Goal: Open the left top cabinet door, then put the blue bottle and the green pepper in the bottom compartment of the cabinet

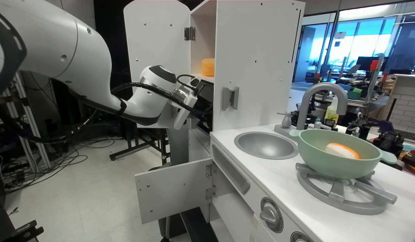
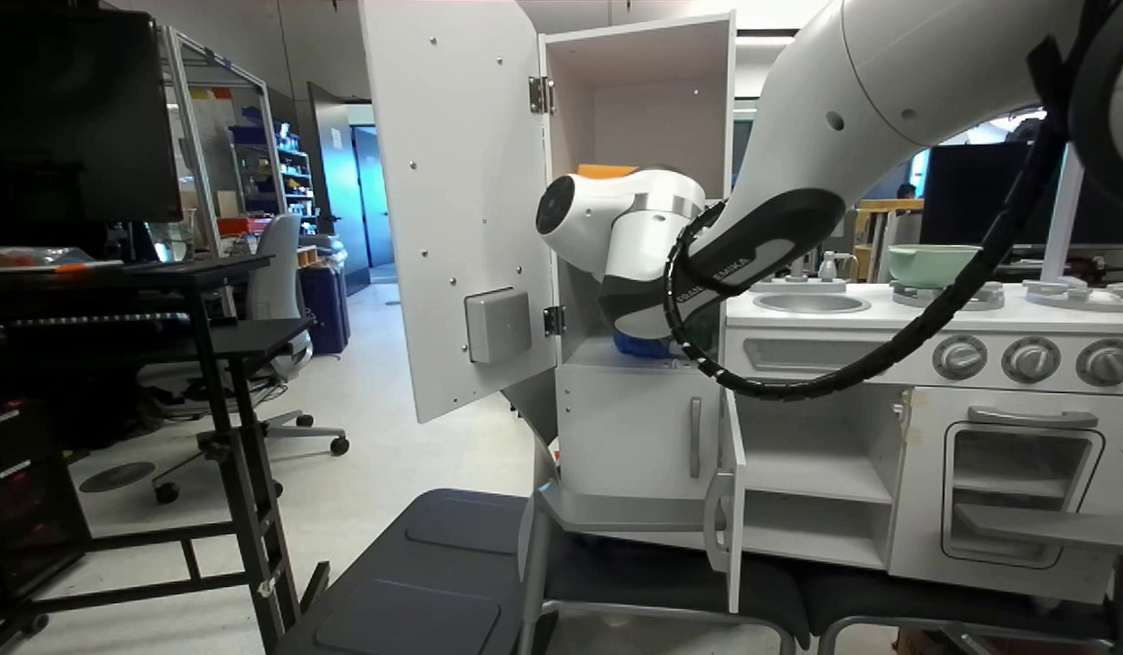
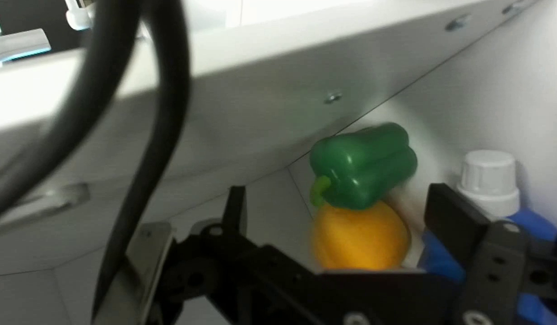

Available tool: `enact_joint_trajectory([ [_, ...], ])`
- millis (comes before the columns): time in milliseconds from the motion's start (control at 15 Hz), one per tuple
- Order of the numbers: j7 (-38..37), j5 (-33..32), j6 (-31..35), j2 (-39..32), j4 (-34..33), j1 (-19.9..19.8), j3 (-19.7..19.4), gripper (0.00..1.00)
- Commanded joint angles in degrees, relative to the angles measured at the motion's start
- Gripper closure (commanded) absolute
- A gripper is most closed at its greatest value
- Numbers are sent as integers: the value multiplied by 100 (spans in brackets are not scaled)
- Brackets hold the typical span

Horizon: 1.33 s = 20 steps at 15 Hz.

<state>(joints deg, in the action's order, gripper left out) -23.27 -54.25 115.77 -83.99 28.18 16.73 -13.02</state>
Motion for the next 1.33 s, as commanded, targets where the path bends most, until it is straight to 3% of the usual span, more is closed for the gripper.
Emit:
enact_joint_trajectory([
  [0, 463, 171, -119, 149, -169, 11, 147, 0],
  [467, 1865, 659, -475, 300, 5, 141, 640, 0],
  [867, 2447, 799, -799, 400, -36, 349, 805, 0],
  [1267, 3144, 1061, -994, 700, 60, 525, 1221, 0],
])
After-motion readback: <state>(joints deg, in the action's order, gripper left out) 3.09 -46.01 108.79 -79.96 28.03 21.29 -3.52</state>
